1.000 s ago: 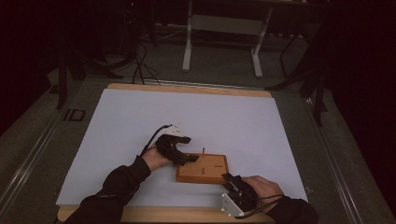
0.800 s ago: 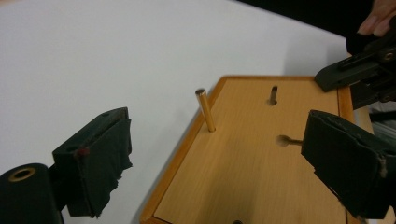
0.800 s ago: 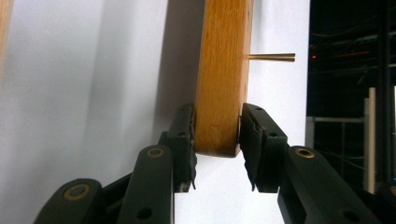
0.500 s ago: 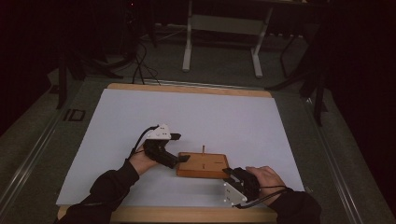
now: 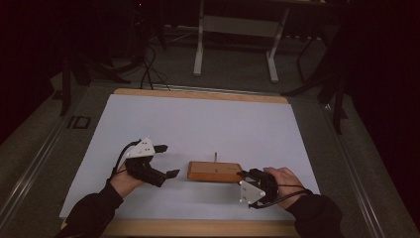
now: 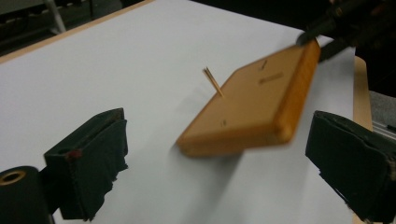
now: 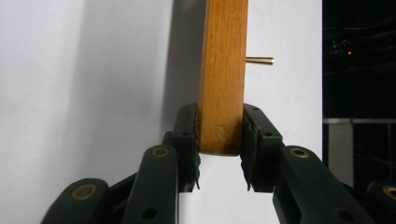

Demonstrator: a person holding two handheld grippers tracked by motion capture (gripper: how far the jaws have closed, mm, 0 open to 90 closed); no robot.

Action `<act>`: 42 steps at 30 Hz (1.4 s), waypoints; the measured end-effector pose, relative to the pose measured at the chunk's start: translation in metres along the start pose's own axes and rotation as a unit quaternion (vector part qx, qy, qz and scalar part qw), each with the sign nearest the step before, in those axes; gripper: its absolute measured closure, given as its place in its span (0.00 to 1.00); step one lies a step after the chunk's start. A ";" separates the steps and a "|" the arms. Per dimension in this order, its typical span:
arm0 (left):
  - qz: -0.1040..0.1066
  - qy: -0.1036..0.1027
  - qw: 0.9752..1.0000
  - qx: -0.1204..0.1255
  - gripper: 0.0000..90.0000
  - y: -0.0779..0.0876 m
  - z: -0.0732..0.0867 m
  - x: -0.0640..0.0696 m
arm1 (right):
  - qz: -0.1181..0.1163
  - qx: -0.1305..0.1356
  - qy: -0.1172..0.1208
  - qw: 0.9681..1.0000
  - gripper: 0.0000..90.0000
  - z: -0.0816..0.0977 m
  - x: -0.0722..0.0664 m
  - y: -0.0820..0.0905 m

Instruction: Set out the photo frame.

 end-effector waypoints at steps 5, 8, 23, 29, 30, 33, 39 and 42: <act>-0.008 -0.002 1.000 -0.005 0.04 0.007 0.011 0.006 | -0.016 0.005 -0.015 1.000 0.78 0.003 0.013 -0.002; -0.006 0.004 1.000 0.001 0.04 0.008 0.019 0.011 | -0.024 0.004 -0.022 0.999 0.78 0.005 0.019 -0.004; 0.002 0.019 1.000 0.008 0.04 -0.003 0.036 0.018 | -0.082 0.001 -0.053 0.995 0.78 0.011 0.047 -0.013; -0.004 0.023 1.000 0.012 0.04 -0.002 0.038 0.016 | -0.123 0.013 -0.093 0.988 0.77 0.016 0.064 -0.020; -0.004 0.023 1.000 0.011 0.04 -0.002 0.039 0.015 | -0.128 0.013 -0.099 0.987 0.77 0.017 0.067 -0.022; -0.003 0.022 1.000 0.010 0.04 -0.003 0.040 0.015 | -0.145 0.009 -0.121 0.982 0.77 0.018 0.076 -0.026; -0.003 0.025 1.000 0.014 0.04 -0.003 0.040 0.015 | -0.173 0.010 -0.159 0.972 0.76 0.023 0.091 -0.036; -0.004 0.025 1.000 0.014 0.04 -0.003 0.041 0.015 | -0.179 0.008 -0.181 0.967 0.75 0.026 0.097 -0.042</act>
Point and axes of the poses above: each handheld gripper's, and its own axes: y roughly backward along the jaws, z roughly out of its underside, x roughly to its right, the point moved 4 cm from there along -y, roughly forward along the jaws, and after that the axes turned 7 degrees about z, right-handed, at the moved point
